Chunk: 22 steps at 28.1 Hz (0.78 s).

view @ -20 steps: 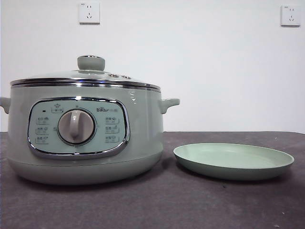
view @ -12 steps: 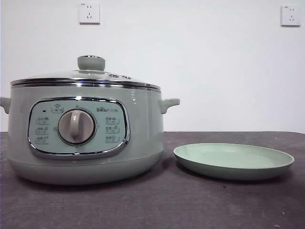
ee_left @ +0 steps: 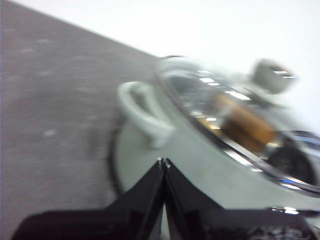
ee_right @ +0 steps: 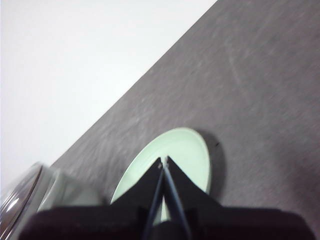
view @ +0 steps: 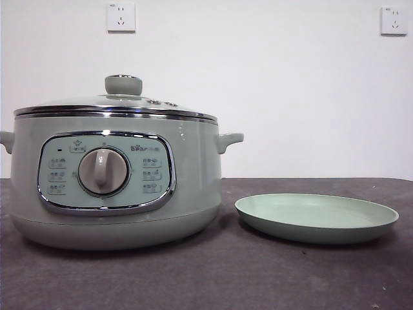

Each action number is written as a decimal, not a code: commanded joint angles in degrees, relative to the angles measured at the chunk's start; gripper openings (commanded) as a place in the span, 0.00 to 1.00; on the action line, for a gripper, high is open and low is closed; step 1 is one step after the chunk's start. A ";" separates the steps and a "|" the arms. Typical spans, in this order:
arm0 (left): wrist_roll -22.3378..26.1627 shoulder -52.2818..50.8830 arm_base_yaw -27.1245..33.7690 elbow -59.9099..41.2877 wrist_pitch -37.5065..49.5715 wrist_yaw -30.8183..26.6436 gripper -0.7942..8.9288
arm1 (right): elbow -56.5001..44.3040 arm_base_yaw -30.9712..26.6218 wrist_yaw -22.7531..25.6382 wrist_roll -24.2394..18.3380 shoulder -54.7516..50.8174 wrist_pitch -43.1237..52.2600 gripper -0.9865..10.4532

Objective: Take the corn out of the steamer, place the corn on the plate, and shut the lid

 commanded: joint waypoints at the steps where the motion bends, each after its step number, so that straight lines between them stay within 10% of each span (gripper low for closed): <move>1: -0.72 -0.13 0.13 1.66 -1.81 2.58 0.07 | 2.58 0.13 -2.64 -2.03 0.81 -0.31 0.07; 14: 7.26 7.37 0.13 23.69 -14.71 3.30 0.07 | 26.95 0.13 -3.93 -23.39 19.08 -11.74 0.07; 22: 18.38 21.92 0.13 37.94 -22.91 7.78 0.07 | 43.93 0.13 -13.81 -34.45 34.23 -20.65 0.07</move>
